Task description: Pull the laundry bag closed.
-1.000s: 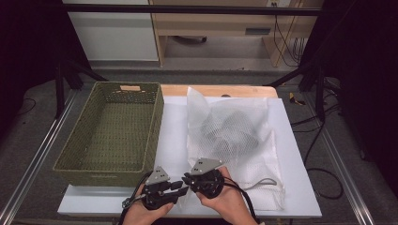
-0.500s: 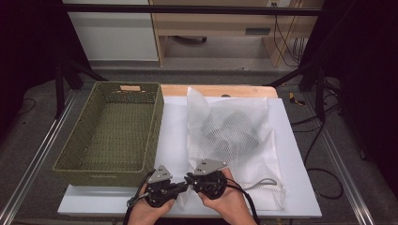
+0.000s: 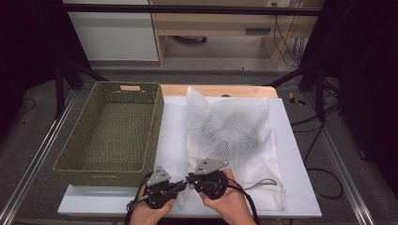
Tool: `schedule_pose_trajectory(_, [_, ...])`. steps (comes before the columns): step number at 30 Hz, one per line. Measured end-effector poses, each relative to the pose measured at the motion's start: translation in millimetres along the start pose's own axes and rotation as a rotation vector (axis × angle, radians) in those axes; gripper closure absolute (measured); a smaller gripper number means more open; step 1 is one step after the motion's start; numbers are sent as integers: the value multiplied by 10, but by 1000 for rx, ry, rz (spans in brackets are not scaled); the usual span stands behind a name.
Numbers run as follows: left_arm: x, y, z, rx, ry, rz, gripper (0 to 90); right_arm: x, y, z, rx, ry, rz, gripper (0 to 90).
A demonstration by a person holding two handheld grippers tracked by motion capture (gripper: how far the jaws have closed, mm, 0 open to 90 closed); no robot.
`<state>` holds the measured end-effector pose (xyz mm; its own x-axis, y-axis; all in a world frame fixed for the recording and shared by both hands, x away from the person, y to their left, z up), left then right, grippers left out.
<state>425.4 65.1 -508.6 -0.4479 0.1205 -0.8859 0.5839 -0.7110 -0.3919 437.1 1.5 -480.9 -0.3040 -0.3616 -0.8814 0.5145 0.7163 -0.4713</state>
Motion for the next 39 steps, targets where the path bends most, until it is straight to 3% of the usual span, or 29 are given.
schedule_pose_trajectory(23, [-154,-119,15,-92,-7,83,894,-131,-24,-32,88,52,24,871])
schedule_pose_trajectory(28, [-161,-117,13,-112,-14,101,894,-125,-17,-25,100,81,47,872])
schedule_pose_trajectory(33, [-150,-99,9,-117,-27,107,894,-96,-24,-10,100,141,75,871])
schedule_pose_trajectory(39, [-141,-93,14,-121,-37,108,894,-57,-18,-3,105,157,84,872])
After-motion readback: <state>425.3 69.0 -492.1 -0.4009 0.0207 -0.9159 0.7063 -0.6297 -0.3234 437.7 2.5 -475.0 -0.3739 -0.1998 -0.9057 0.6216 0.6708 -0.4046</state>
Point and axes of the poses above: each handheld gripper's, and its own axes: y roughly forward along the jaws, x roughly out of its underside, z roughly to its right, the point moved 10 cm from there along y, roughly forward along the jaws, and after that the axes turned 11 degrees about z, right-handed, at the moved point
